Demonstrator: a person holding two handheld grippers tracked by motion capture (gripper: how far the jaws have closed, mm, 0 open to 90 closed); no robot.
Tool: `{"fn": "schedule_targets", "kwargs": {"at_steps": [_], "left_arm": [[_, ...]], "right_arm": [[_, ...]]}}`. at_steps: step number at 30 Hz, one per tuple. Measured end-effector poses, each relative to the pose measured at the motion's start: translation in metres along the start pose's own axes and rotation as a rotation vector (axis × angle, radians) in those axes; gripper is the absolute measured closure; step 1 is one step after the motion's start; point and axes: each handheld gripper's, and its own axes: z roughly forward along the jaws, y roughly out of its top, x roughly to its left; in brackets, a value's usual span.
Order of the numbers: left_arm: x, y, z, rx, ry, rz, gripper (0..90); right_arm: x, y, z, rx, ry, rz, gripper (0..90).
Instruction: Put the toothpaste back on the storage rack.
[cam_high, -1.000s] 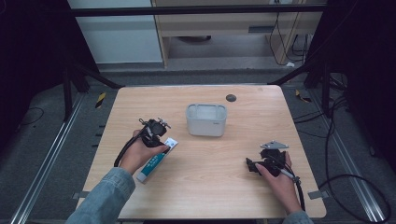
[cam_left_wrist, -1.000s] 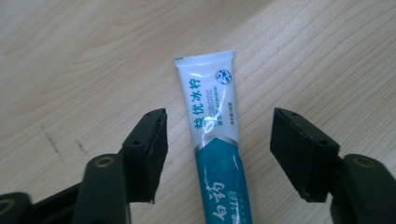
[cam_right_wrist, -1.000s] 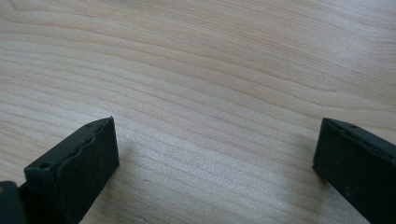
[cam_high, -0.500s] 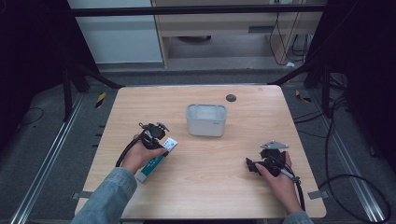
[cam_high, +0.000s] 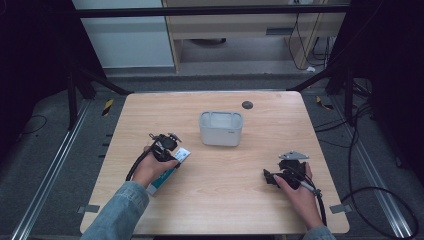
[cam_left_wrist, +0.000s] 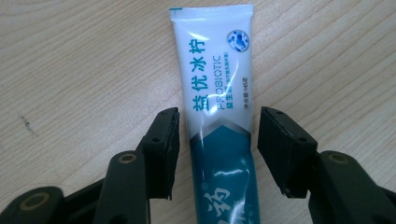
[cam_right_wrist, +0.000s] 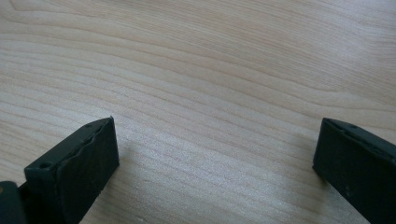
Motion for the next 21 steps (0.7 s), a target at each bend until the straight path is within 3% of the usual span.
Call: {"fn": "schedule_targets", "kwargs": {"at_steps": [13,21], "left_arm": [[-0.0007,-0.0032,0.0044,0.008,0.000,-0.006,54.1],[-0.0045,-0.0031,0.0053,0.012,0.016,0.015,56.6]], "right_arm": [[0.0001,0.0000,0.0000,-0.001,0.001,0.002,0.4],[0.0001,0.0000,0.0000,-0.001,0.001,0.002,0.4]]}}
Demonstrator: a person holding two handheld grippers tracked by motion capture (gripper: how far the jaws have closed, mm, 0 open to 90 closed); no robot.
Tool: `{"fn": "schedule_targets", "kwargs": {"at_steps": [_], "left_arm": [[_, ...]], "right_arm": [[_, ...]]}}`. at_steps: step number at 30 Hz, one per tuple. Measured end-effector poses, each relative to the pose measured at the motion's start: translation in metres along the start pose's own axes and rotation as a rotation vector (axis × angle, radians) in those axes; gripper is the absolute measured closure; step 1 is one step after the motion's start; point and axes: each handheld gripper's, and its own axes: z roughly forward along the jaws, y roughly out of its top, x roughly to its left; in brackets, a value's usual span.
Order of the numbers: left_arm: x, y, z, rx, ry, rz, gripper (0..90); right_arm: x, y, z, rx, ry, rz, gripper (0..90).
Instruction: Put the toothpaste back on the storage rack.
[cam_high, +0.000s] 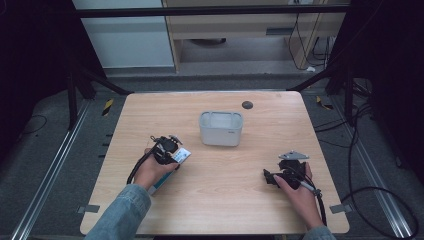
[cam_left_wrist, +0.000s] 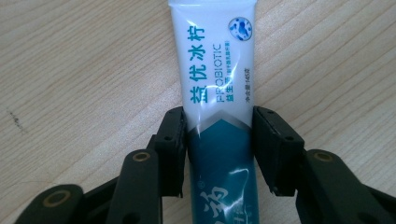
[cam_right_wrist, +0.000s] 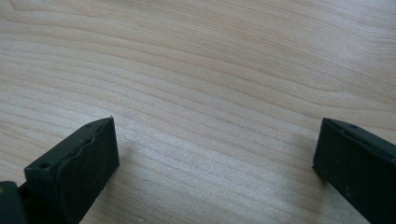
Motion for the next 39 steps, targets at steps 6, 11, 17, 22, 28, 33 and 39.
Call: {"fn": "schedule_targets", "kwargs": {"at_steps": [6,11,17,22,28,33,39], "left_arm": [[-0.002,-0.003,0.000,-0.026,-0.004,-0.002,61.8],[-0.003,-0.003,-0.001,-0.028,-0.003,0.009,64.9],[-0.005,-0.003,-0.005,-0.029,-0.002,0.034,71.3],[-0.004,-0.004,-0.007,-0.037,-0.011,0.039,76.1],[-0.004,-0.005,-0.010,-0.045,-0.012,0.047,77.6],[-0.006,-0.007,-0.020,-0.080,-0.022,0.050,78.0],[-0.003,-0.007,-0.034,-0.133,-0.018,0.029,78.1]], "right_arm": [[0.000,0.000,0.000,0.000,0.000,0.002,0.4],[0.000,0.000,0.000,0.000,0.000,0.002,0.4],[0.000,0.000,0.000,0.000,0.000,0.000,0.4],[0.000,0.000,0.000,0.000,0.000,0.000,0.4],[0.000,0.000,0.000,-0.001,0.000,0.000,0.4],[0.000,0.000,0.000,0.000,0.000,0.000,0.4],[0.000,0.000,0.000,0.000,0.000,0.000,0.4]]}}
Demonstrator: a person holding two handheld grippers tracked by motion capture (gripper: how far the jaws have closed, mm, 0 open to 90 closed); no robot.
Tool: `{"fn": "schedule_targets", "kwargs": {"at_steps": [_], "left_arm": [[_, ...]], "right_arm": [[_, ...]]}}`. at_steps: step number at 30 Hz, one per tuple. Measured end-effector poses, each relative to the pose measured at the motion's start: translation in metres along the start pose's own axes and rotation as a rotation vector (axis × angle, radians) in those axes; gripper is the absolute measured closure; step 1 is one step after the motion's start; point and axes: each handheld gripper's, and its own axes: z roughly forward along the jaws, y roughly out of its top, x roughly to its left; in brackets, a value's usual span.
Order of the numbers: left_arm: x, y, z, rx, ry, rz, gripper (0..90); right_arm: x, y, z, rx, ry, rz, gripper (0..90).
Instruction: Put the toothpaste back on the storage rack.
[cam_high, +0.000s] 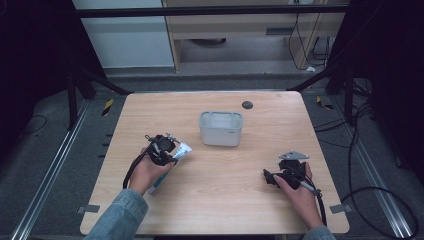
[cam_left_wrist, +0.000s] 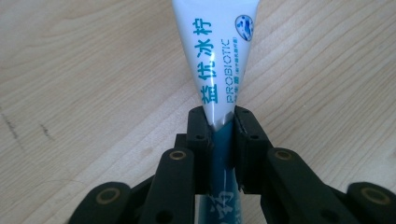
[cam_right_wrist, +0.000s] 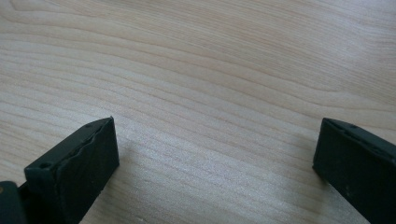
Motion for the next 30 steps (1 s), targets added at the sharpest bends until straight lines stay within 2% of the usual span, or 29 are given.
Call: {"fn": "schedule_targets", "kwargs": {"at_steps": [10,18,30], "left_arm": [[0.004,0.007,-0.021,-0.065,0.014,-0.003,78.3],[0.001,0.014,-0.035,-0.114,0.013,0.002,78.3],[-0.003,0.026,-0.047,-0.177,0.003,0.004,78.3]], "right_arm": [[0.000,0.000,0.000,0.000,0.000,0.000,0.4],[0.000,0.000,0.000,0.000,0.000,0.000,0.4],[0.000,0.000,0.000,0.000,0.000,0.000,0.4]]}}
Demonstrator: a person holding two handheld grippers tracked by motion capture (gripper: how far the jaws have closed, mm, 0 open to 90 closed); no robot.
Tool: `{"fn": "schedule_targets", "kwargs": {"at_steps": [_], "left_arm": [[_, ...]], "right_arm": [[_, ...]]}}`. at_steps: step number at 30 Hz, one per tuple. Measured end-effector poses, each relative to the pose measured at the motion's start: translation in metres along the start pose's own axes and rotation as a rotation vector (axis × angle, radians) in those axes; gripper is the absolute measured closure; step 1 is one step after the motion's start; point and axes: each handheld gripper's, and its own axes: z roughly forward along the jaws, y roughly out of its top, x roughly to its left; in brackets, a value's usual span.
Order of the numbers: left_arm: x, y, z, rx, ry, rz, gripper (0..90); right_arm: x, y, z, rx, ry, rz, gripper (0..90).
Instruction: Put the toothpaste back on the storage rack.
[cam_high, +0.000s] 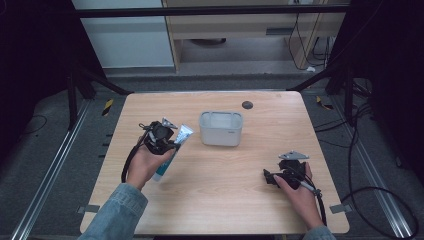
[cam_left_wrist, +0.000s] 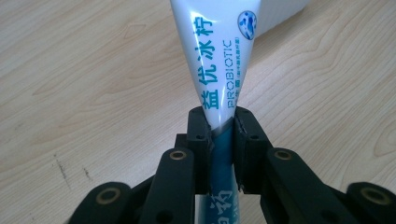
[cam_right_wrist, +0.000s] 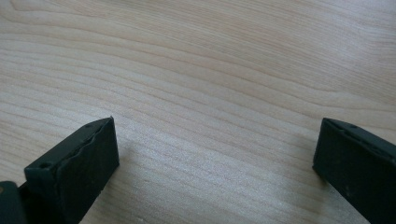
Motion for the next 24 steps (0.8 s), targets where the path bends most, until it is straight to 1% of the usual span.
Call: {"fn": "schedule_targets", "kwargs": {"at_steps": [5,9,12,17,20,24], "left_arm": [[-0.003,0.005,-0.004,-0.026,-0.003,-0.004,78.3],[-0.006,0.011,-0.008,-0.056,-0.018,-0.003,78.3],[-0.009,0.018,-0.012,-0.069,-0.021,0.013,78.3],[-0.013,0.027,-0.016,-0.087,-0.024,0.020,78.3],[-0.016,0.032,-0.017,-0.093,-0.025,0.032,78.3],[-0.020,0.037,-0.019,-0.112,-0.027,0.036,78.3]], "right_arm": [[0.000,0.000,0.000,0.000,0.000,0.000,0.4],[0.000,0.000,0.000,0.000,0.000,0.000,0.4],[0.000,0.000,0.000,0.000,0.000,0.000,0.4],[0.000,0.000,0.000,0.000,0.000,0.000,0.4],[0.000,0.000,0.000,0.000,0.000,0.000,0.4],[0.000,0.000,0.000,0.000,0.000,0.000,0.4]]}}
